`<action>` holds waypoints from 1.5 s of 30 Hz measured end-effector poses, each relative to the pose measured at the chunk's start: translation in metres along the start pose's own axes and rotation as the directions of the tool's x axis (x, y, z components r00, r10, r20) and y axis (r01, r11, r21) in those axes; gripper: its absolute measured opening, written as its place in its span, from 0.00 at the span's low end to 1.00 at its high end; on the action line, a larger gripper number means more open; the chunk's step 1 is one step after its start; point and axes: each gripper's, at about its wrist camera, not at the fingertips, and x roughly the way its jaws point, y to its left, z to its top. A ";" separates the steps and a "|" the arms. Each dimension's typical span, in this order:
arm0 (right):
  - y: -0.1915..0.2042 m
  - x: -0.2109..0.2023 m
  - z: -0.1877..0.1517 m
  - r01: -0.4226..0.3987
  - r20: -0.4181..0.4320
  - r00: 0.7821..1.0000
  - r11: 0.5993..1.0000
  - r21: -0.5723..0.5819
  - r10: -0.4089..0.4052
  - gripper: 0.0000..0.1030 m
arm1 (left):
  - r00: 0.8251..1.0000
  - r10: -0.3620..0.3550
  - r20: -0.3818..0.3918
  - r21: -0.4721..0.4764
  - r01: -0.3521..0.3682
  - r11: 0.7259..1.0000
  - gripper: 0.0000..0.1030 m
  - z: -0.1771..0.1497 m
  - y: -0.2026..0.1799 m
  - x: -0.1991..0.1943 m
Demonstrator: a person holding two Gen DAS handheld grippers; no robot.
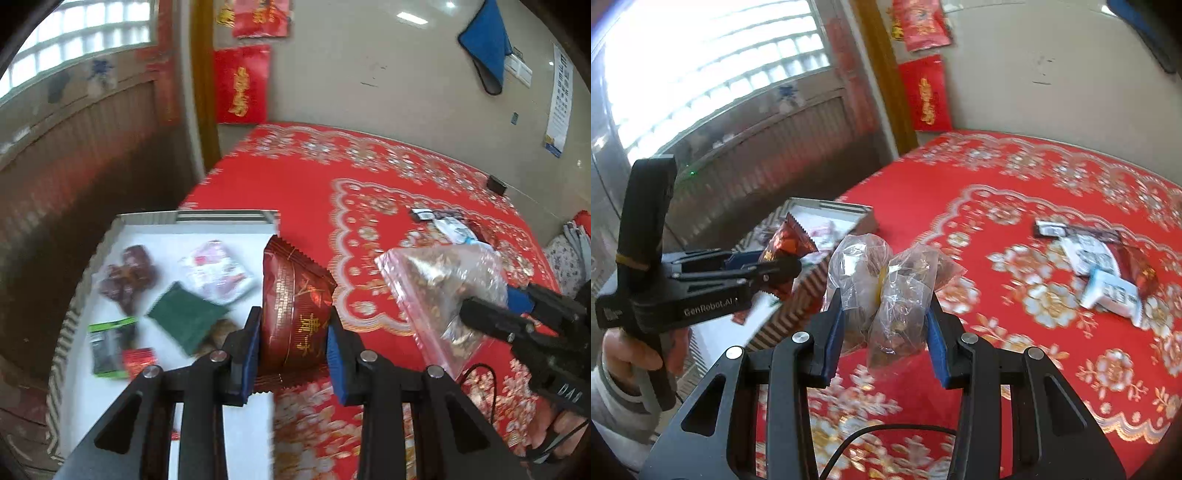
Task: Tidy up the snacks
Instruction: 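Carry both snacks over the white tray and open both grippers to release them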
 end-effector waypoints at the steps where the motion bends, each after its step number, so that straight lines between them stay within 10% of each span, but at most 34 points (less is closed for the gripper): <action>1: 0.004 0.002 0.002 -0.010 0.000 1.000 1.000 -0.004 0.010 0.38 | 1.000 0.012 0.003 -0.002 -0.012 1.000 0.33 -0.002 0.005 -0.002; 25: 0.099 0.075 0.033 -0.154 -0.080 0.986 0.979 -0.135 0.144 0.38 | 0.989 0.135 -0.063 -0.190 -0.145 0.971 0.33 -0.061 0.130 -0.020; 45: 0.138 0.128 -0.003 -0.220 -0.257 0.952 0.957 -0.188 0.168 0.38 | 0.984 0.142 -0.112 -0.205 -0.163 0.965 0.33 -0.075 0.140 0.009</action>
